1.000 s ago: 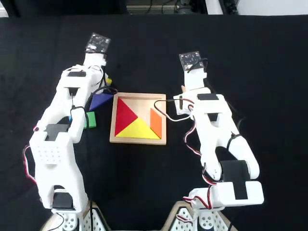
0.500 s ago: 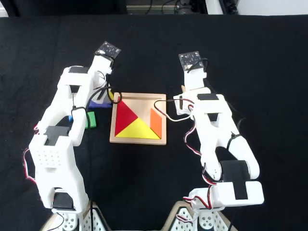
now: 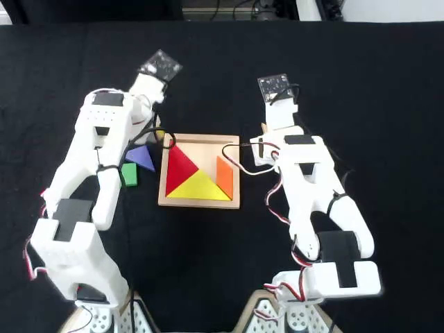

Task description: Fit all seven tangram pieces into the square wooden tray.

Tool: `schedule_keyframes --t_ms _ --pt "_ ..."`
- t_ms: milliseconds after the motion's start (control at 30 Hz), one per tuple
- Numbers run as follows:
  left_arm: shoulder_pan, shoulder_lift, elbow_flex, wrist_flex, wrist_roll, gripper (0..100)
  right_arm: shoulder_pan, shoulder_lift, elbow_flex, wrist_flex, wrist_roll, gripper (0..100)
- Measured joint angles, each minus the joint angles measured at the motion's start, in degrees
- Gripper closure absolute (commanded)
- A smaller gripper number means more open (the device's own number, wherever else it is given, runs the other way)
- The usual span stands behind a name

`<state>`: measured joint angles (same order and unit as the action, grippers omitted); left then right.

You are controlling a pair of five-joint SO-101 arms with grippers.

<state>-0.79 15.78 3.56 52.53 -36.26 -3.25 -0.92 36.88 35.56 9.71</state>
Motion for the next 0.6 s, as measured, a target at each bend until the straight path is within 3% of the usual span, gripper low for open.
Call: schedule_keyframes --t_ms 200,600 --pt "3.87 1.14 0.53 -12.31 9.49 73 0.00 0.00 0.00 0.00 0.00 98.7" --pt "2.81 2.11 4.75 -13.63 11.69 73 0.00 0.00 0.00 0.00 0.00 98.7"
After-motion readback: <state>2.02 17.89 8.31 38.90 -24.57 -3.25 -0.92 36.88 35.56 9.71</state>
